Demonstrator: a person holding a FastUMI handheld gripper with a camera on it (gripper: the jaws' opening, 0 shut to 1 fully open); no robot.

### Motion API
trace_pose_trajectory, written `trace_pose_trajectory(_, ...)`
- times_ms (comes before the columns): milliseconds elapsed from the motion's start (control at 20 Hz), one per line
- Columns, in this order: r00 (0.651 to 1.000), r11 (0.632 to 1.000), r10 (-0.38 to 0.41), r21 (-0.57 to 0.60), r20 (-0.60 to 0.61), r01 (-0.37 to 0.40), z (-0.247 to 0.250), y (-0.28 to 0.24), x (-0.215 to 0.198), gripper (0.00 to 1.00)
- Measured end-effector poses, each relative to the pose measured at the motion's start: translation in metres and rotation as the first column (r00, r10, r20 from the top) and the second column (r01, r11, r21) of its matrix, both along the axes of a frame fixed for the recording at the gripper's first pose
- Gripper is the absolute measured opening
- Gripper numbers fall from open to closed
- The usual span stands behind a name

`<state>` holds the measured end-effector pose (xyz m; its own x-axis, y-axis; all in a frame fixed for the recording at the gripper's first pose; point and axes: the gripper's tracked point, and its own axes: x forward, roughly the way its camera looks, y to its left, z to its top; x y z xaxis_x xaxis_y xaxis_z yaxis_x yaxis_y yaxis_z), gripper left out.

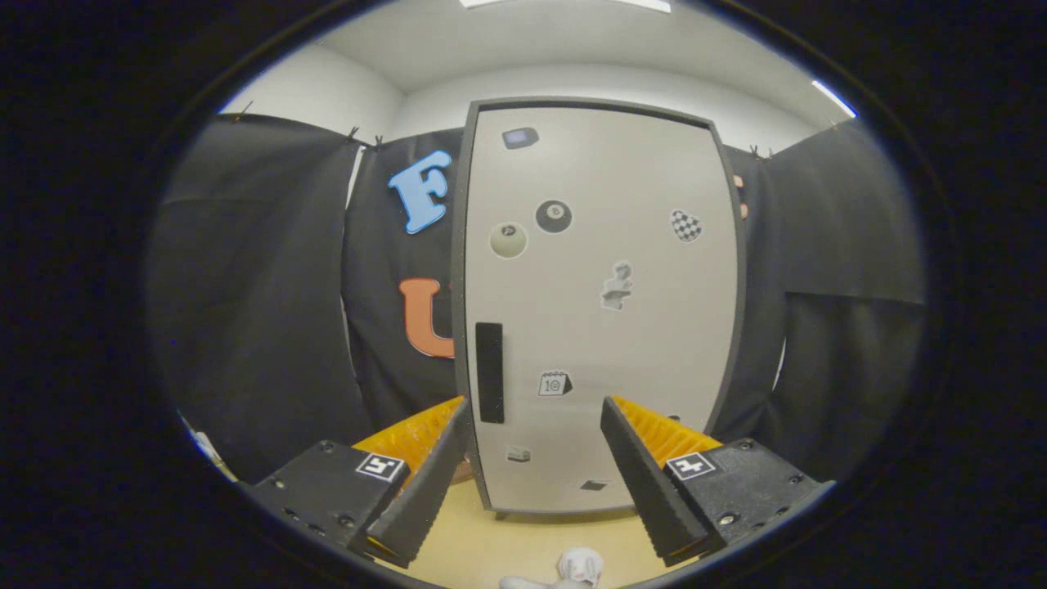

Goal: Open the shoe cabinet door, grab the shoes and put them into the shoe cabinet, then close the shoe cabinet door.

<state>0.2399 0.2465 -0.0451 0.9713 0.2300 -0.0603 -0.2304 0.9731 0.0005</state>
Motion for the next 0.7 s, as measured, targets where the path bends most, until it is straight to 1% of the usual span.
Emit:
trace_pose_trajectory(100,1.0,1.0,0.012,0.005,-0.017,-0.012,-0.007,0.018,0.023,1.0)
trace_pose_trajectory(350,1.0,1.0,0.006,0.0,-0.023,-0.006,-0.017,0.043,0.075,1.0)
trace_pose_trajectory(550,1.0,1.0,-0.008,-0.013,-0.027,0.008,-0.023,0.054,0.107,1.0)
trace_pose_trajectory(700,0.999,1.0,-0.019,-0.014,-0.031,0.018,-0.025,0.059,0.121,0.98)
